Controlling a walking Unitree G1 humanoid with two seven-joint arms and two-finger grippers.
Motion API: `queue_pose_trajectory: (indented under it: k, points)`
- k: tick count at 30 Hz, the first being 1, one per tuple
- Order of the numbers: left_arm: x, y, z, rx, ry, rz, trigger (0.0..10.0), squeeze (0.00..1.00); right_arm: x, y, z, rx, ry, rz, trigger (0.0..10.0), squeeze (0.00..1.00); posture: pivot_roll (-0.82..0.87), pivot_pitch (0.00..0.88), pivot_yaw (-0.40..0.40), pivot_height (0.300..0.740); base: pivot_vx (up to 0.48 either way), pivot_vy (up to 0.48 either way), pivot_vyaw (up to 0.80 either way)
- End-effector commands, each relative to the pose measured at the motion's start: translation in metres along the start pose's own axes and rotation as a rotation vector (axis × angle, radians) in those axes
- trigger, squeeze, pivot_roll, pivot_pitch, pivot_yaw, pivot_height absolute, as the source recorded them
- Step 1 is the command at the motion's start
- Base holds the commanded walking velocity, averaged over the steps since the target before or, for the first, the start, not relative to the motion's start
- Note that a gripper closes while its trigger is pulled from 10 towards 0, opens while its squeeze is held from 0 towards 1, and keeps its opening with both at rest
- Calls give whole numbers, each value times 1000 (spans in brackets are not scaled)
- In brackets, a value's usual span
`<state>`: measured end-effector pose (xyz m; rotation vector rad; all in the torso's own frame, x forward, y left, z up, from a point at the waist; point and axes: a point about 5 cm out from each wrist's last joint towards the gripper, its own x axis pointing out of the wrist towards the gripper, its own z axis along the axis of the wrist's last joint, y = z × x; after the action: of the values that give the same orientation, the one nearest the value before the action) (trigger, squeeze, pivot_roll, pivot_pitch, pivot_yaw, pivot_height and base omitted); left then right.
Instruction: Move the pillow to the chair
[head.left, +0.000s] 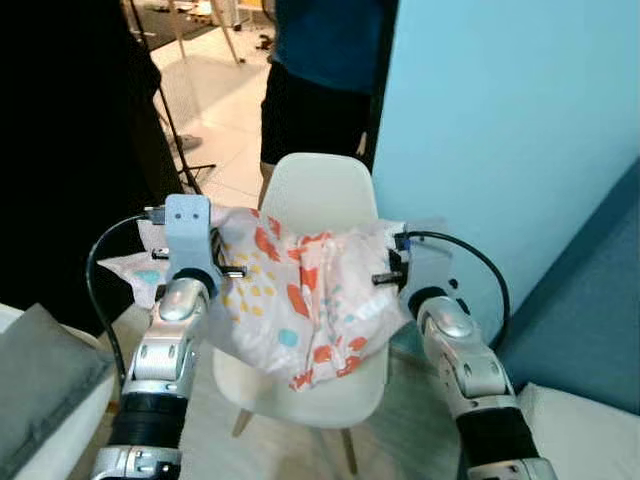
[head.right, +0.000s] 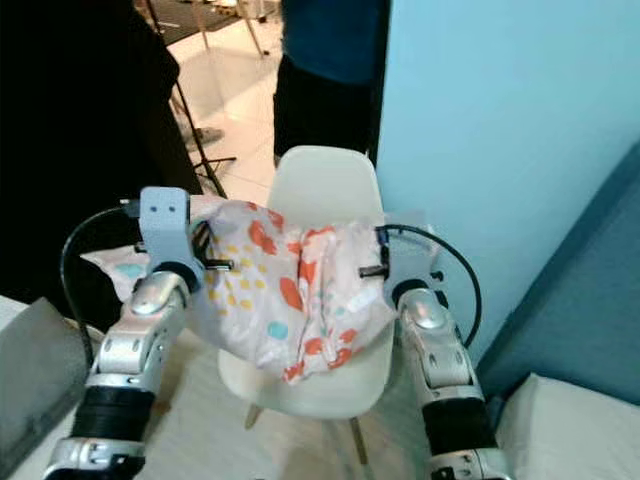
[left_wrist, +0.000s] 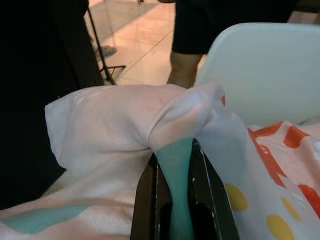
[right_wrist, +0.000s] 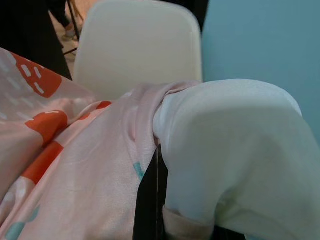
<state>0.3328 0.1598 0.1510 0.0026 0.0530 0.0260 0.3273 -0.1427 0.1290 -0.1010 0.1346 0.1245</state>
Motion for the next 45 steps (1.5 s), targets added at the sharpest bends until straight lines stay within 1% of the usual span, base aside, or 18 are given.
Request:
queue_pose_trajectory:
  k: [1,18,24,33,41,45]
  points:
    - [0,-1,9,12,-48,-4,10000,0,2,8,11,-10,-53,36,10000,0,39,64,42,740,0,0,0]
    - [0,-3,7,8,-40,-10,10000,0,2,5,9,0,-39,13,10000,0,35,61,41,740,0,0,0]
    - [0,-3,6,8,-37,-12,10000,0,2,4,9,4,-38,10,10000,0,34,58,39,710,0,0,0]
    - [-1,-4,3,23,-31,-29,10000,0,3,2,11,2,-44,2,10000,0,29,55,39,681,0,0,0]
    - [-1,3,-1,44,-19,-24,10000,0,2,-1,12,0,-47,-10,10000,0,29,60,35,651,0,0,0]
    - [-2,4,-4,55,-14,-25,10000,0,2,-1,13,4,-54,-18,10000,0,29,61,35,646,0,0,0]
